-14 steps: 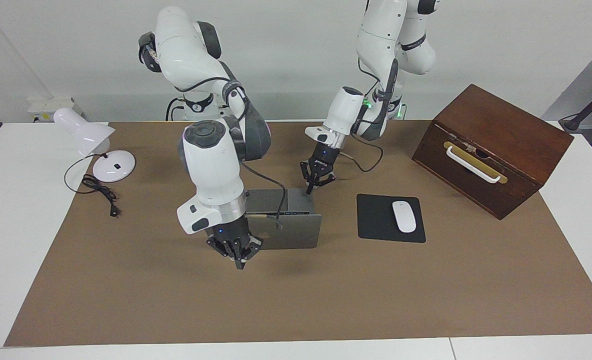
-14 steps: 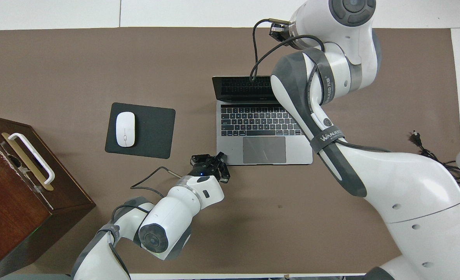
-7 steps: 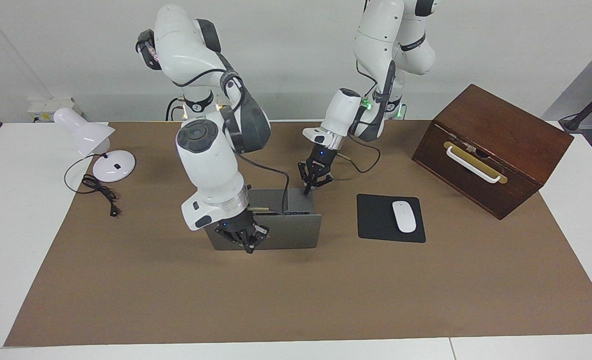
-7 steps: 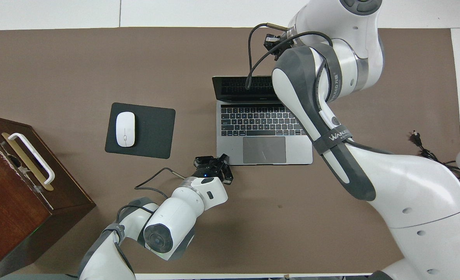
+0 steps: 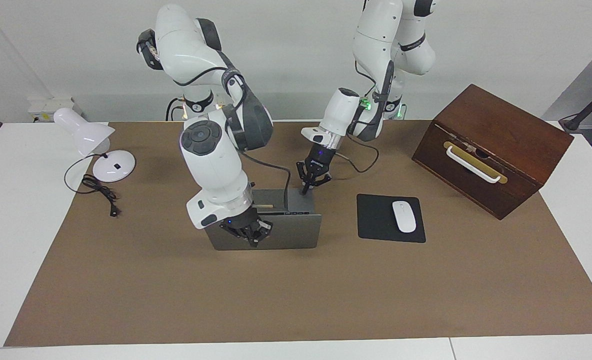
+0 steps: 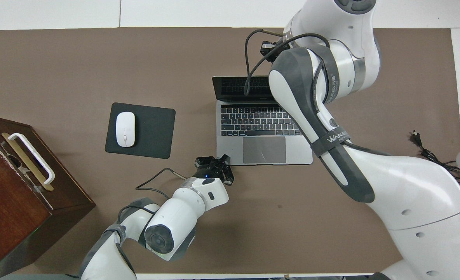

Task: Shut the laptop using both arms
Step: 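Hook the right gripper over the laptop lid's top edge, then push the laptop lid down toward the keyboard with the right gripper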

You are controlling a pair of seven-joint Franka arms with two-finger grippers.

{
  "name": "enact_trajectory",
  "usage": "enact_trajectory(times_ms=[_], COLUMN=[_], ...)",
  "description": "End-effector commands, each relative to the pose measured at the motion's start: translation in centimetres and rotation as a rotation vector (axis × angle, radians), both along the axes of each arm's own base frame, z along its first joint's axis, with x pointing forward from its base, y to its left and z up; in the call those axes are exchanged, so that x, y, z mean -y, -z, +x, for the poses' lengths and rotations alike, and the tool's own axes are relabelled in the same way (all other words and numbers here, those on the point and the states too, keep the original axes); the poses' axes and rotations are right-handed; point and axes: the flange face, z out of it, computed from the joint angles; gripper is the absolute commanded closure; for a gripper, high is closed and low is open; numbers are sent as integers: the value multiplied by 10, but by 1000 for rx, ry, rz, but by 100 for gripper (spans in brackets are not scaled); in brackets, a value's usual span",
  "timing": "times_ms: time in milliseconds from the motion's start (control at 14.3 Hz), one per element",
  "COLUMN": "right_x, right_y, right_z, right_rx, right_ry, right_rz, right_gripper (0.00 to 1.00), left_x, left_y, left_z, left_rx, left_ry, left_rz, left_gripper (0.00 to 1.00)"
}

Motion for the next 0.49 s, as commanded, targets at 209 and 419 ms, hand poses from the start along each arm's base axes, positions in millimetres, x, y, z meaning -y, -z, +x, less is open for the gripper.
enact_trajectory(times_ms=[209, 419], right_x=[-13, -10], right_y=[-4, 5], right_z=[-30, -57], right_rx=[-140, -237], right_ry=[-25, -27], right_rz=[-5, -39], right_gripper=[100, 100], left_x=[-10, -14], left_y=[26, 28], left_z=[10, 13], left_rx=[21, 27], left_ry=[41, 48], left_rz=[77, 90], left_gripper=[100, 100])
